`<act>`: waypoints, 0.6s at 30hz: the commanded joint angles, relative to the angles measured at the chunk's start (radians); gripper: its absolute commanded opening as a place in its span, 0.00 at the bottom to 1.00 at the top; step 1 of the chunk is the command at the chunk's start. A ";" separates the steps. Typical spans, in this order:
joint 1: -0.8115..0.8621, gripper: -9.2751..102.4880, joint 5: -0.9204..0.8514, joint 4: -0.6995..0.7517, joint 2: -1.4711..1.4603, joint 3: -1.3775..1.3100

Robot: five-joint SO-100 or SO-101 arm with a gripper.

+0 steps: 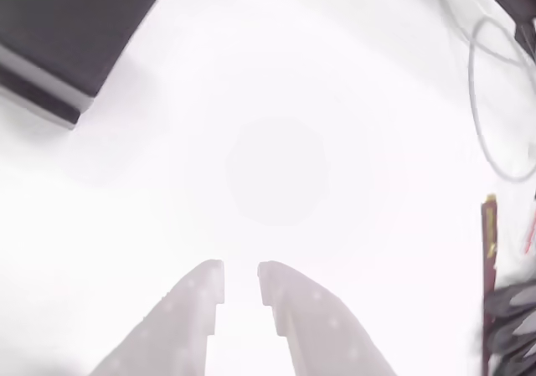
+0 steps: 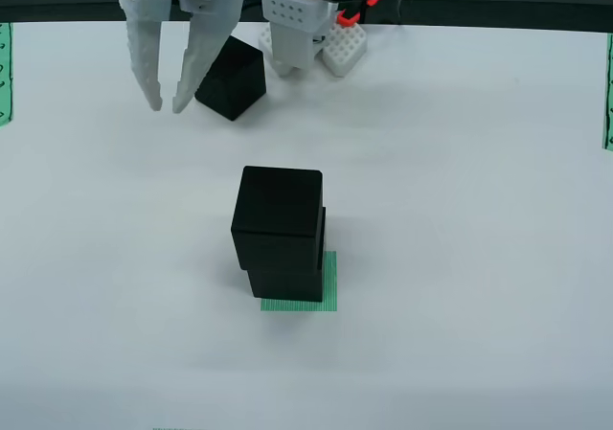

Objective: Stack 3 Blocks on the chosen place.

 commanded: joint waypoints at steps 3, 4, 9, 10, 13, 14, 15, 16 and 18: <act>0.037 0.08 0.089 -0.011 0.055 0.023; 0.037 0.08 0.089 -0.006 0.063 0.029; 0.103 0.10 0.089 0.052 0.080 0.061; 0.123 0.10 0.089 0.052 0.084 0.067; 0.133 0.10 0.089 0.071 0.080 0.078; 0.135 0.08 0.094 0.089 0.078 0.086; 0.144 0.08 0.164 0.107 0.078 0.095; 0.158 0.08 0.215 0.114 0.083 0.103; 0.152 0.08 0.216 0.112 0.084 0.098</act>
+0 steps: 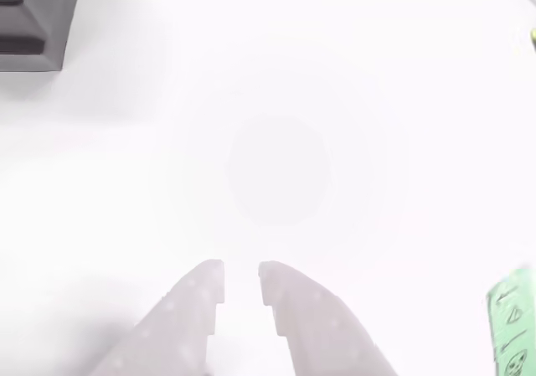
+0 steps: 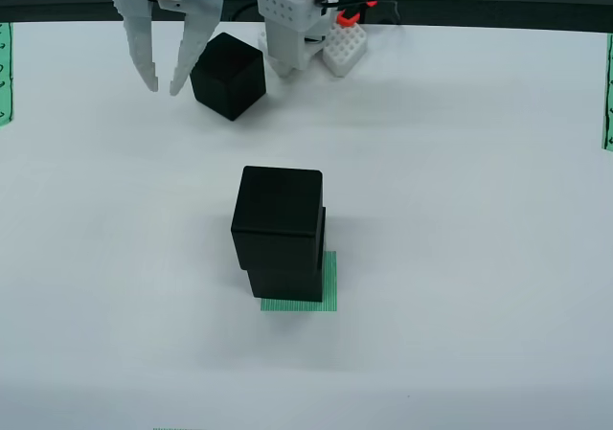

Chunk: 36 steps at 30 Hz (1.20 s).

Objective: Stack 3 Blocks on the chosen place.

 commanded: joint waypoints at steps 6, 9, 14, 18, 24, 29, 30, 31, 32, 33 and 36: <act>0.072 0.08 0.110 0.078 0.028 0.078; 0.109 0.08 0.143 0.095 0.028 0.092; 0.169 0.08 0.195 0.141 0.015 0.103; 0.213 0.08 0.265 0.141 0.017 0.152; 0.290 0.09 0.318 0.141 0.061 0.169; 0.318 0.20 0.321 0.141 0.098 0.175; 0.316 0.22 0.339 0.141 0.103 0.178; 0.316 0.26 0.344 0.141 0.109 0.183; 0.311 0.29 0.350 0.141 0.115 0.187; 0.302 0.34 0.364 0.141 0.121 0.193; 0.295 0.38 0.364 0.141 0.143 0.222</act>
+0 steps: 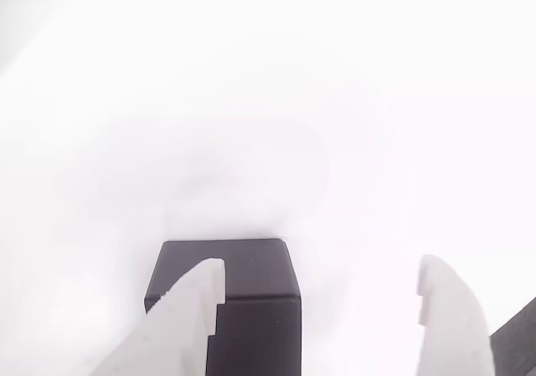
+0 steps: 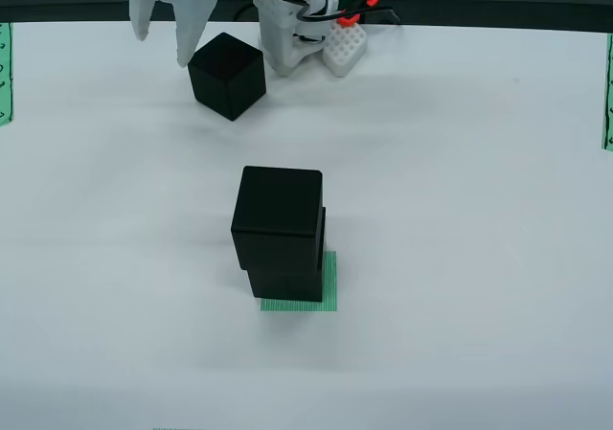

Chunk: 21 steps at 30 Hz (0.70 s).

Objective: Stack 3 Blocks on the chosen place.

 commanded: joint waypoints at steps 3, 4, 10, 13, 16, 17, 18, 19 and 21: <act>-0.021 0.38 0.012 0.009 0.049 0.044; -0.032 0.38 0.026 0.009 0.049 0.055; -0.135 0.39 0.091 0.009 0.049 0.087; -0.193 0.42 0.121 0.009 0.049 0.087; -0.230 0.45 0.144 0.009 0.057 0.089; -0.239 0.46 0.146 0.009 0.057 0.092; -0.253 0.47 0.160 0.009 0.057 0.098; -0.259 0.47 0.164 0.009 0.058 0.106; -0.265 0.47 0.164 0.009 0.071 0.123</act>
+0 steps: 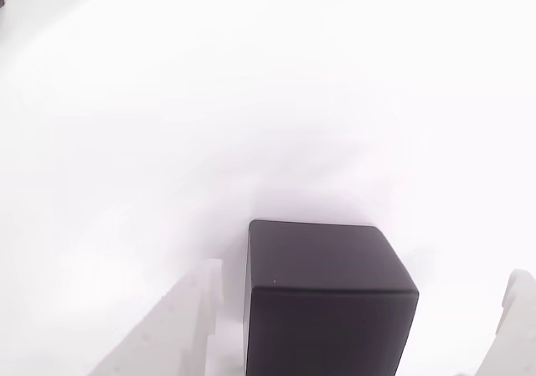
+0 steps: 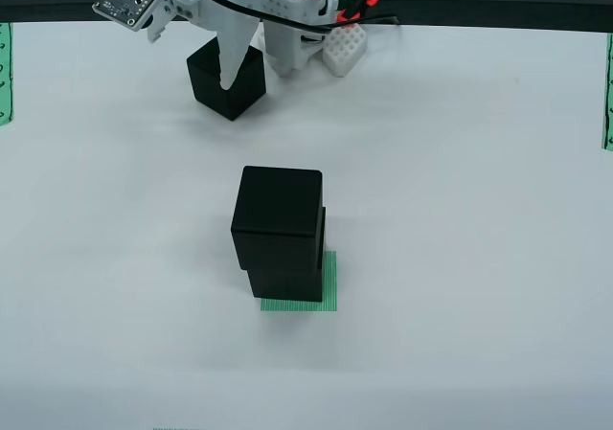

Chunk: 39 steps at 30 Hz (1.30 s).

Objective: Stack 3 Blocks on the chosen place.

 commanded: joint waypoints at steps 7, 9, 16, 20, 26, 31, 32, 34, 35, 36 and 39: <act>-0.020 0.48 0.011 0.005 0.052 0.054; -0.020 0.48 0.012 0.000 0.061 0.074; -0.058 0.48 0.018 -0.026 0.071 0.152; -0.060 0.48 0.018 -0.041 0.072 0.173; -0.061 0.48 0.018 -0.058 0.072 0.199; -0.055 0.43 0.018 -0.067 0.072 0.207; -0.054 0.42 0.018 -0.067 0.072 0.209; -0.052 0.39 0.018 -0.069 0.072 0.215; -0.051 0.37 0.018 -0.069 0.072 0.216; -0.051 0.37 0.018 -0.071 0.072 0.218; -0.051 0.34 0.018 -0.072 0.072 0.218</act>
